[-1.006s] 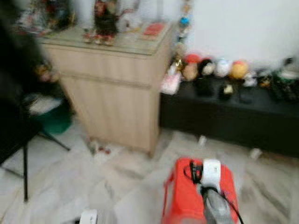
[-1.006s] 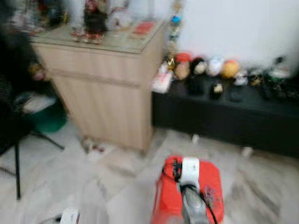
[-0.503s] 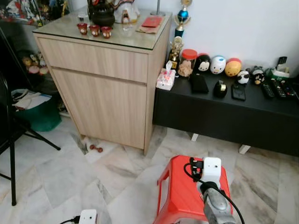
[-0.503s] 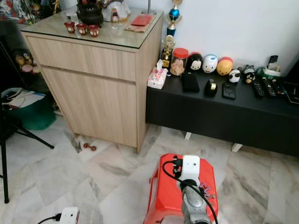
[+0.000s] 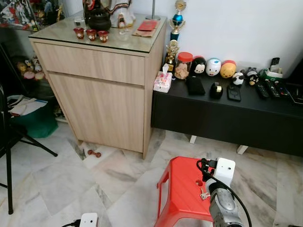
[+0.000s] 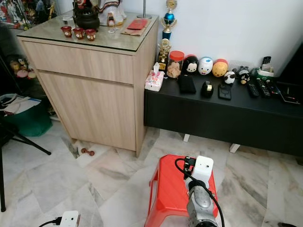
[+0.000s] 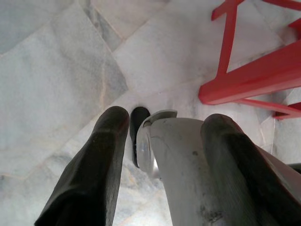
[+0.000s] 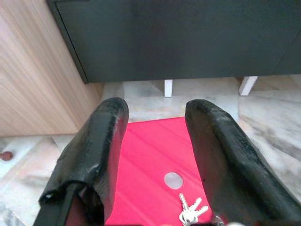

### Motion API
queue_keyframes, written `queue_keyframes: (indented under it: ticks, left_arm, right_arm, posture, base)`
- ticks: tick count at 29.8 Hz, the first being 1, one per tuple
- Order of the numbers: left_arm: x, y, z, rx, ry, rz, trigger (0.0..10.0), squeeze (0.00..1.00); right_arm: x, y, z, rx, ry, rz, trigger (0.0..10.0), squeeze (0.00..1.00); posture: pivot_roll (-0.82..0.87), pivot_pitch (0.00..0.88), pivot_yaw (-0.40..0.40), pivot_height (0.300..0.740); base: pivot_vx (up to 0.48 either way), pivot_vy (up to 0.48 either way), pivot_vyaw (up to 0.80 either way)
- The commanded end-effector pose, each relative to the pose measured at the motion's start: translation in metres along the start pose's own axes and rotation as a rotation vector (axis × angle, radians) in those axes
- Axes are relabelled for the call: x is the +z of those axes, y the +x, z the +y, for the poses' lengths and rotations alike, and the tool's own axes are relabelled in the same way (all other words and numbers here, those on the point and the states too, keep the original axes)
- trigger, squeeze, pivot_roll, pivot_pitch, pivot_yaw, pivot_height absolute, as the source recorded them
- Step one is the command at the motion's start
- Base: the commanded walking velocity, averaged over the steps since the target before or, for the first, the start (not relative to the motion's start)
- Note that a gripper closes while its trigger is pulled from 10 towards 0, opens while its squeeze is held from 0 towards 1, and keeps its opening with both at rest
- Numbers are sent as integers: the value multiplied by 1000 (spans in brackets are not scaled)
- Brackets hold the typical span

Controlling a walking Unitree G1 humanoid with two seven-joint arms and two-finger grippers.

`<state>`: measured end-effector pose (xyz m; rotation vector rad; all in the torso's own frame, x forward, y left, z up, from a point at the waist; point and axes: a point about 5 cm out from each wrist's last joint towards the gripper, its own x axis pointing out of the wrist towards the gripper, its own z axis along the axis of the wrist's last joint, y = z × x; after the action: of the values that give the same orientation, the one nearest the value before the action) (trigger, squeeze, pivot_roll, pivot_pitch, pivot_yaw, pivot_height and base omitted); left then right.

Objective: Hang keys on a hook

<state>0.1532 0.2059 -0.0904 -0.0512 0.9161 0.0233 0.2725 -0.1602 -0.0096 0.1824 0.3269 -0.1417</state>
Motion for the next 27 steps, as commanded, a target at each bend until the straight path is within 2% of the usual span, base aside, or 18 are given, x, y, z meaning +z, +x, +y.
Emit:
queue_keyframes:
  ticks: [1, 11, 27]
  left_arm:
    - [-6, 0, -5, -13, -13, 23, 10000, 0]
    - [-9, -1, -7, -13, -14, 29, 10000, 0]
    - [-7, 1, -13, -10, 1, 44, 10000, 0]
  right_arm:
    - [5, 2, -3, -7, -10, -13, 10000, 0]
    - [6, 2, 1, 12, -20, -26, 10000, 0]
    - [8, 1, 4, 23, -59, -50, 10000, 0]
  posture:
    - [106, 0, -88, 740]
    - [107, 0, -89, 740]
    - [106, 0, -88, 740]
  base:
    - [255, 0, 0]
    - [260, 0, 0]
    - [0, 0, 0]
